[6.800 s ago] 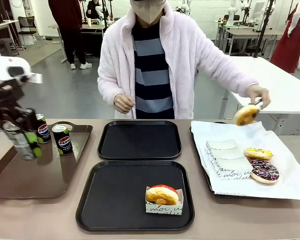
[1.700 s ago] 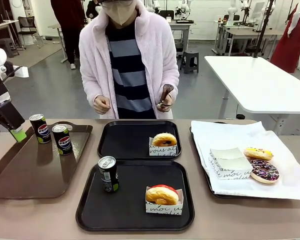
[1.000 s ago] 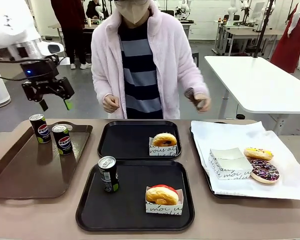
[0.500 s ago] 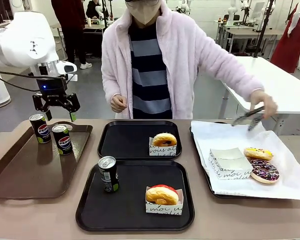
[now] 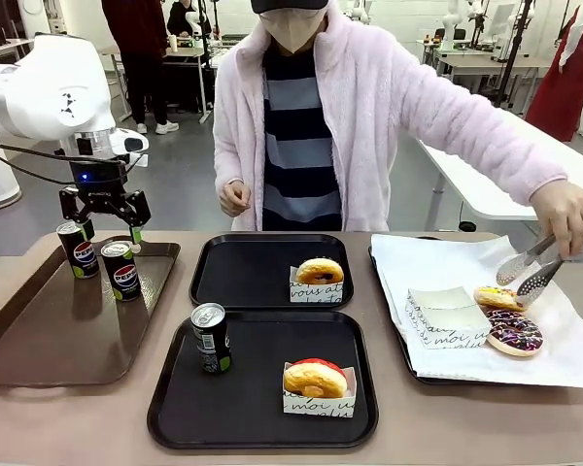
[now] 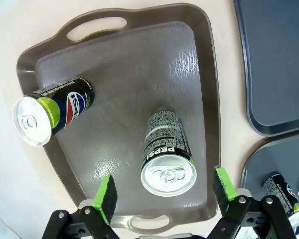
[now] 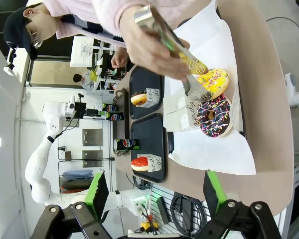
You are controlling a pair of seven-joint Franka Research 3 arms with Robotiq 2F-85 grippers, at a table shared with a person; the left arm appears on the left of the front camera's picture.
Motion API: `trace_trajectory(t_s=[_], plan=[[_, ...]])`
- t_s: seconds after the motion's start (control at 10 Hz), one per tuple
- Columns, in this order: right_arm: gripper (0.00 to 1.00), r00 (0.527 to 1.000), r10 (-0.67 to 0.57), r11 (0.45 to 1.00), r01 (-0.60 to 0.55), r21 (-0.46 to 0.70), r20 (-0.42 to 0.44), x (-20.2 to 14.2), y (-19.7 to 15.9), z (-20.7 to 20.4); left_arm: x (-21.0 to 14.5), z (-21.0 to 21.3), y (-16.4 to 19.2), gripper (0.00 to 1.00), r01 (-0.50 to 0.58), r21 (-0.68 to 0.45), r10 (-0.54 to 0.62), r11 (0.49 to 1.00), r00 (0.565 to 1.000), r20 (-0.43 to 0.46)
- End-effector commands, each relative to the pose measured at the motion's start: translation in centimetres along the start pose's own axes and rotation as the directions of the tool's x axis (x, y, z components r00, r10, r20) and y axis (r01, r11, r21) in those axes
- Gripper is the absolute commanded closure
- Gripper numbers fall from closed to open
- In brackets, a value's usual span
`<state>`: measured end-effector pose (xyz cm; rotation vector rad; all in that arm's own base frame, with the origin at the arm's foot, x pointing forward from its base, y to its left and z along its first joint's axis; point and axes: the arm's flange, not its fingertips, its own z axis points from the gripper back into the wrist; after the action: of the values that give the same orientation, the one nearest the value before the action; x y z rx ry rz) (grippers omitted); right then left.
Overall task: Set up donuts and drinks on trays.
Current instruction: Pick up one Pepsi coke from the Handle tray and place it on the Flat Tray without a Pepsi coke.
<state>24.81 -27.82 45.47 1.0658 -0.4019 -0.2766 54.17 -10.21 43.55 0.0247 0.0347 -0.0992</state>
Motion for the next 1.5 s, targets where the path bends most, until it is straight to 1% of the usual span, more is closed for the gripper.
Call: trace_trajectory(t_s=[0.0, 0.4, 0.6, 0.8, 0.9, 1.0, 1.1, 1.4], plan=[[0.00, 1.000, 0.016, 1.000, -0.017, 0.022, 0.011, 0.2, -0.1, 0.0, 0.2, 0.2, 0.0, 0.00, -0.005, -0.007, 0.006, 1.000, 1.000, 0.005], [0.00, 1.000, 0.016, 1.000, -0.017, 0.022, 0.011, 0.2, -0.1, 0.0, 0.0, 0.1, 0.0, 0.00, 0.000, 0.000, 0.000, 1.000, 1.000, 0.001], [0.00, 1.000, 0.016, 1.000, -0.017, 0.022, 0.011, 0.2, -0.1, 0.0, -1.7, -1.0, 0.1, 0.00, -0.014, -0.019, 0.016, 1.000, 0.994, 0.107], [0.00, 1.000, 0.016, 1.000, -0.017, 0.022, 0.011, 0.2, -0.1, 0.0, -1.8, -1.7, -0.2, 0.00, -0.024, -0.007, 0.025, 1.000, 0.988, 0.153], [0.00, 1.000, 0.016, 1.000, -0.017, 0.022, 0.011, 0.2, -0.1, 0.0, -2.2, -2.4, -0.2, 0.00, -0.033, -0.013, 0.035, 0.999, 0.988, 0.150], [0.00, 1.000, 0.016, 1.000, -0.017, 0.022, 0.011, 0.2, -0.1, 0.0, -1.7, -2.5, -0.2, 0.00, -0.040, -0.014, 0.042, 0.999, 0.988, 0.150], [0.00, 1.000, 0.016, 1.000, -0.017, 0.022, 0.011, 0.2, -0.1, 0.0, -1.3, -2.8, -0.3, 0.00, -0.041, -0.019, 0.043, 0.999, 0.991, 0.125], [0.00, 1.000, 0.016, 1.000, -0.017, 0.022, 0.011, 0.2, -0.1, 0.0, -1.3, -3.8, -0.7, 0.00, -0.044, -0.031, 0.047, 0.999, 0.993, 0.109]])
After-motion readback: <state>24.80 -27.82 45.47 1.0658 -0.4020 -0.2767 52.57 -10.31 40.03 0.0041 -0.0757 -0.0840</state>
